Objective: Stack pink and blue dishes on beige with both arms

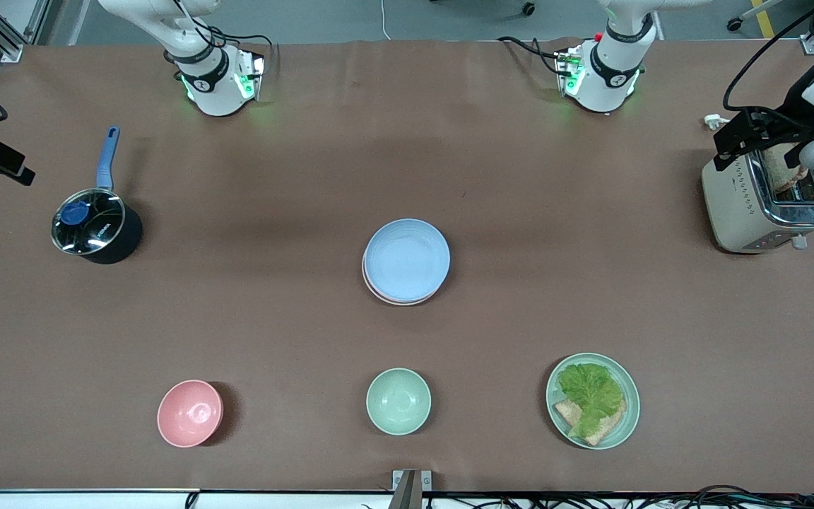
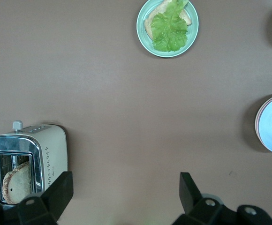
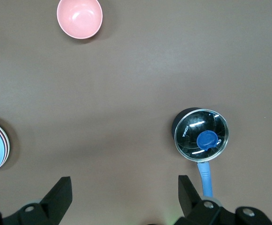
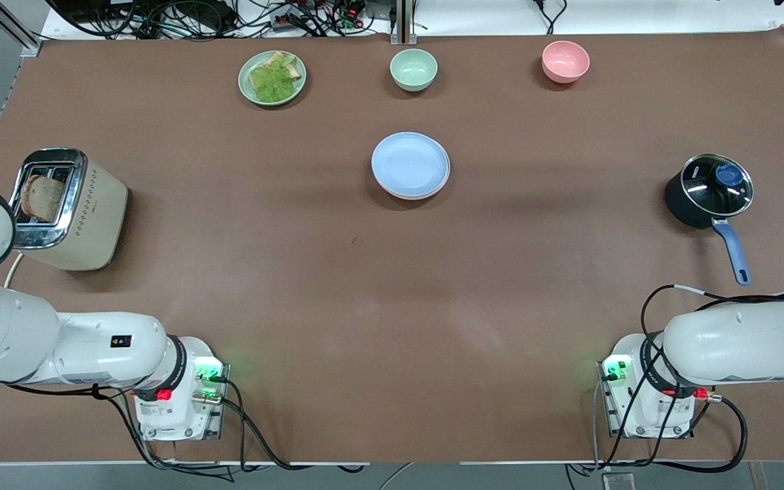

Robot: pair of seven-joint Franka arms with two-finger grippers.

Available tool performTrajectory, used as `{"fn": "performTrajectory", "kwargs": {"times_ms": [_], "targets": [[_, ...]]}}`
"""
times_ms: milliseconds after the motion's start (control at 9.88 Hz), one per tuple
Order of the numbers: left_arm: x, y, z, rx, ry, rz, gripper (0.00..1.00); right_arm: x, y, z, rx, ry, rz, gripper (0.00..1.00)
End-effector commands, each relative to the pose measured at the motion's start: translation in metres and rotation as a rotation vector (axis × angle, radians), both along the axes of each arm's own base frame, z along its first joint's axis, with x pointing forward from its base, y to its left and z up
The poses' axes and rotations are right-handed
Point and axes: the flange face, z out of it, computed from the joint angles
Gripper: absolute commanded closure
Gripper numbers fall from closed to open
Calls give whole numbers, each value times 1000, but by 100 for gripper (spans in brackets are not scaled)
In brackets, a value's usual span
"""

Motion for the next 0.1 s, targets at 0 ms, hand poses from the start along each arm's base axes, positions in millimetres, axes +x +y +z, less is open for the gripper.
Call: {"fn": "performTrajectory", "kwargs": {"times_ms": [0], "targets": [[4,-5,-13,-8,37,-12,0,-2,0,-2,4,-3,11,0]]}}
